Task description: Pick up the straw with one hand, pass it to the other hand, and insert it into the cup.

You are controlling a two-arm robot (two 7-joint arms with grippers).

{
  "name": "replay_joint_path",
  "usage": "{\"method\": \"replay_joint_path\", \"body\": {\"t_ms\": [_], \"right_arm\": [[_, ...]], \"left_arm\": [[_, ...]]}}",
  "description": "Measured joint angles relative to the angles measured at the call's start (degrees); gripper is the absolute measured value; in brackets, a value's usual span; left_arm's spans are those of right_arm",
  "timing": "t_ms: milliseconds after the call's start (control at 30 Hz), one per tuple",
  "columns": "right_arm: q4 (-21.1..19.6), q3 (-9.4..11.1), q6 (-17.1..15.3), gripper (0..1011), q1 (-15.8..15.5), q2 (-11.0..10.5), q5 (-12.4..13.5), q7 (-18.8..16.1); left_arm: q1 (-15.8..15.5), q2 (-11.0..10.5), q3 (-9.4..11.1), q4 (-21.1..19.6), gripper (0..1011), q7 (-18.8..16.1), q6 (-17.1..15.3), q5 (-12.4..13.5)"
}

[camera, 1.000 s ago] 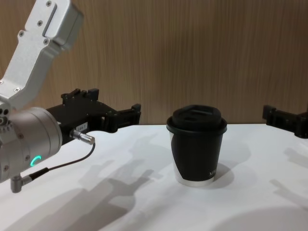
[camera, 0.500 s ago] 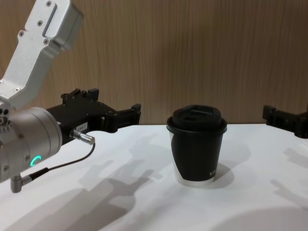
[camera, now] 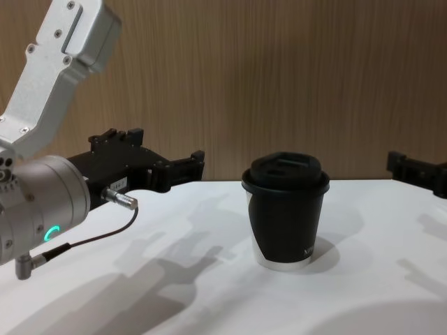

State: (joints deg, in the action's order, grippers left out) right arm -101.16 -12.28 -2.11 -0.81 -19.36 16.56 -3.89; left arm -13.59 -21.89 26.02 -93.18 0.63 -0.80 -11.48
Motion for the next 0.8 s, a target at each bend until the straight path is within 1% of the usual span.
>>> {"method": "replay_joint_path", "body": {"t_ms": [300, 533, 567, 667, 800], "right_arm": [[-0.6, 1.8, -2.1, 1001, -0.6, -1.0, 0.6, -0.1], [-1.8, 3.9, -5.2, 1001, -1.9, -2.5, 0.9, -0.1], [-1.8, 3.9, -5.2, 1001, -1.9, -2.5, 0.9, -0.1], [-2.0, 5.0, -6.7, 1001, -2.3, -3.3, 1.3, -0.3], [-1.9, 6.0, -8.1, 1001, -2.5, -4.0, 1.8, -0.9]], "left_arm": [[0.0, 0.0, 0.0, 0.0, 1003, 0.0, 0.0, 0.0], [0.0, 0.0, 0.0, 0.0, 1003, 0.0, 0.0, 0.0], [0.0, 0.0, 0.0, 0.0, 1003, 0.0, 0.0, 0.0], [0.0, 0.0, 0.0, 0.0, 1003, 0.0, 0.0, 0.0], [0.0, 0.0, 0.0, 0.0, 1002, 0.0, 0.0, 0.0]]}}
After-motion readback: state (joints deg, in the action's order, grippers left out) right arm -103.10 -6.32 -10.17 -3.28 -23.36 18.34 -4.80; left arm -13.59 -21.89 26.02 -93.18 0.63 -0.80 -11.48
